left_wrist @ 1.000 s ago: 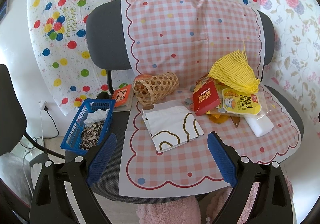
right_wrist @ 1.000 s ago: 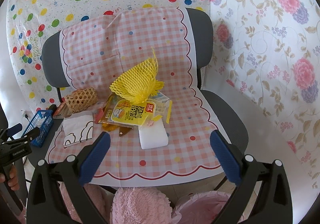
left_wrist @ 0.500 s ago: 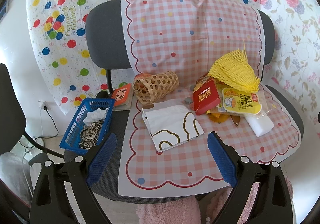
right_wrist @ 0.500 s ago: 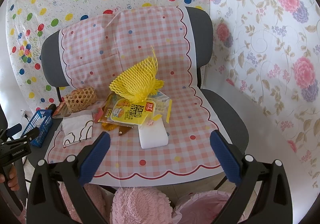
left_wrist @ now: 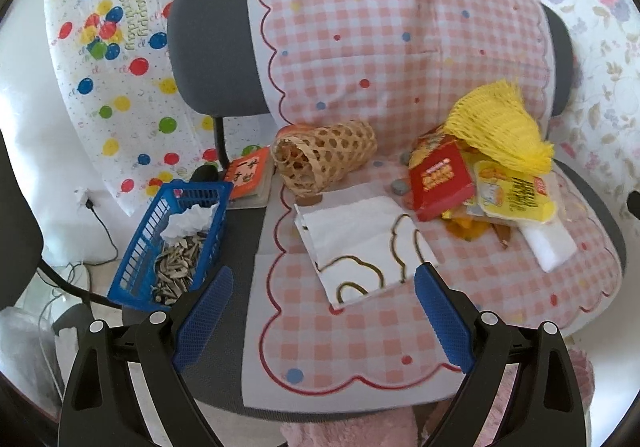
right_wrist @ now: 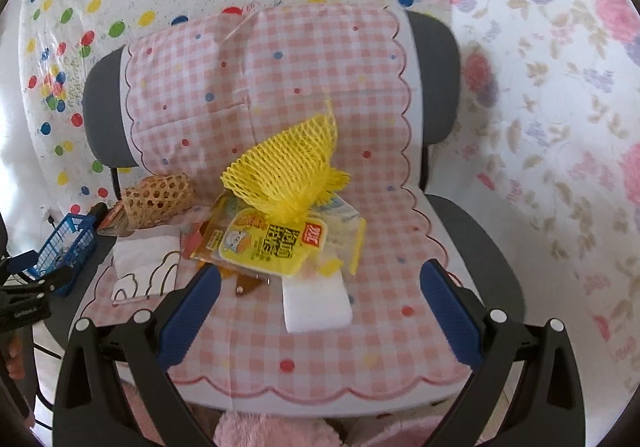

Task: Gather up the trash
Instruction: 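Grasp the yellow foam net with the right gripper while the left gripper grasps the bamboo cup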

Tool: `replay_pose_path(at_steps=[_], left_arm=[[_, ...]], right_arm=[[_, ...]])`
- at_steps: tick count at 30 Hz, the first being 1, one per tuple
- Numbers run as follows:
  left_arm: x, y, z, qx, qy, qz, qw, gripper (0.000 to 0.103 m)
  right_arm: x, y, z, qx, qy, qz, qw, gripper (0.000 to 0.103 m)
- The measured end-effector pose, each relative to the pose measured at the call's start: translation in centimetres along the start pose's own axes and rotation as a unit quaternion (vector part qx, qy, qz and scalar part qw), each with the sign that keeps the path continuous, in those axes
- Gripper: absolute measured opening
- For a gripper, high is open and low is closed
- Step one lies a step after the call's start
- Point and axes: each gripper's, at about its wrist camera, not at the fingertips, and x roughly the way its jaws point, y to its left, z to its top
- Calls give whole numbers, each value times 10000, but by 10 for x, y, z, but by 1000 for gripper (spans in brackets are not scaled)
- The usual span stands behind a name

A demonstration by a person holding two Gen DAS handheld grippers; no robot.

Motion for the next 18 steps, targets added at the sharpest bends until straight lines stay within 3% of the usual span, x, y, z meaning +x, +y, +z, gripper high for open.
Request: replay_pose_path(at_steps=[4,6,11,13,14,18], left_arm=[[17,1,11,122,-33,249,9996,92],[26,3,17,109,-18,355,9993,92],[49,10,33,-158,55,232,9996,92],[60,8,41,-155,89,259,9995,92],[64,7,45,-144,87,265,9995,92],[80,5,59,-89,63,321,9994,92]], right_arm=[[31,6,17,-156,-273,219,9993,97],[51,7,25,13,-51,359,9993,97],[89,3,44,121,105,624,9979,97],[107,1,53,148,184,613,9978,89],[116,0,57,147,250,664,9974,78],[155,-6,65,153,512,761,9957,77]])
